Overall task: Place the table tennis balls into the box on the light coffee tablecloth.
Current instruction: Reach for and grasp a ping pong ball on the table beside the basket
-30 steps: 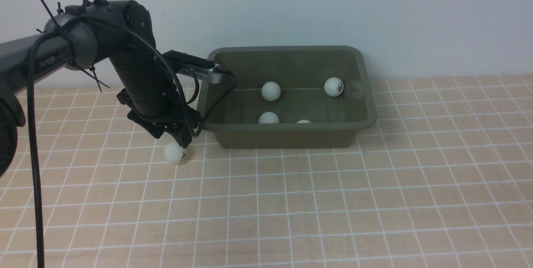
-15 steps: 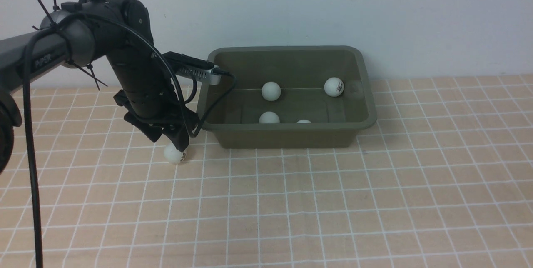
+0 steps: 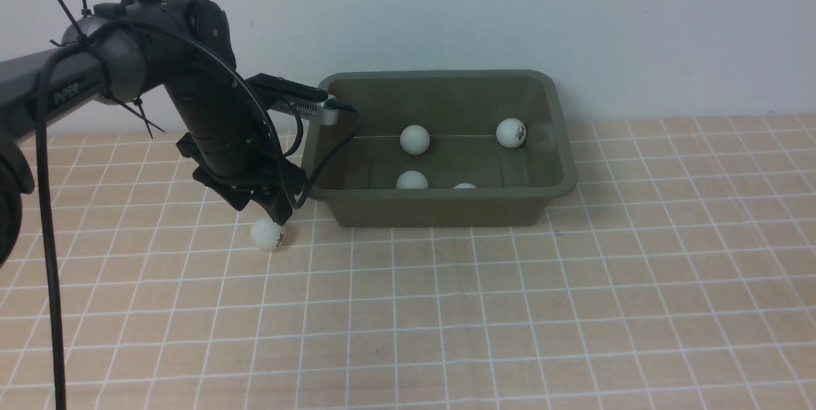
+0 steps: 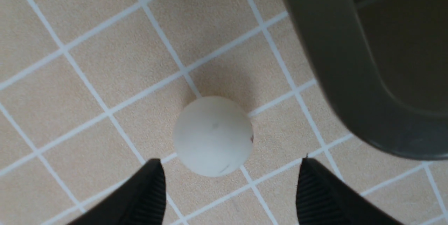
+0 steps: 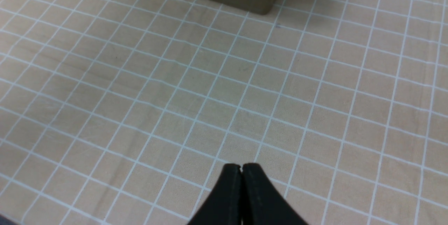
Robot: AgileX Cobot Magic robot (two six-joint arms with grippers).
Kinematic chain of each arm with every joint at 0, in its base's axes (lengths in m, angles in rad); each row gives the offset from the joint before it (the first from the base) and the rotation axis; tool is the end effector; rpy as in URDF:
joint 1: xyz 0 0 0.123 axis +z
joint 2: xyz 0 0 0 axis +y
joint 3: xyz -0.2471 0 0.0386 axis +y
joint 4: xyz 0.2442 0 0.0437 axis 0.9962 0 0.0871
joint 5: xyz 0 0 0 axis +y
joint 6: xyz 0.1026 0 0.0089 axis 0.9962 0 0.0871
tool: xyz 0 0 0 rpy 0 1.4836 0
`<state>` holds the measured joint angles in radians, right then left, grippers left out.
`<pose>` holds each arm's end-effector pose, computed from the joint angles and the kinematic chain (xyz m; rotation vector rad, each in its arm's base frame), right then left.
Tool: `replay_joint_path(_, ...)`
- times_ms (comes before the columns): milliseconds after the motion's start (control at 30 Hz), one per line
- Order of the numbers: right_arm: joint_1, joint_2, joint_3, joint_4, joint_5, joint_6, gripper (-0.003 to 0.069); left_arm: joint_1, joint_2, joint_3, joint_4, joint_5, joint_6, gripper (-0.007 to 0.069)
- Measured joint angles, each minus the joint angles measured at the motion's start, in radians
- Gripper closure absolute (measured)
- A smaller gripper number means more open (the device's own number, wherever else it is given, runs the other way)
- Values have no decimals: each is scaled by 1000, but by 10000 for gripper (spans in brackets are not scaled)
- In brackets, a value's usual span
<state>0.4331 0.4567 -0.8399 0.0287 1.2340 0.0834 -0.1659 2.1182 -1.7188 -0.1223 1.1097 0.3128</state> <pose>0.0712 0.0360 0.3272 -0.4117 2.3163 0.2920 0.4114 -0.0803 0.1580 0.6395 2.9117 -0.1527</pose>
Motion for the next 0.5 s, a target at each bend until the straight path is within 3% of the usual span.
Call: replay_joint_path(500, 0, 0, 0, 0, -9, 0, 677, 0, 39, 0, 0, -21, 23, 211)
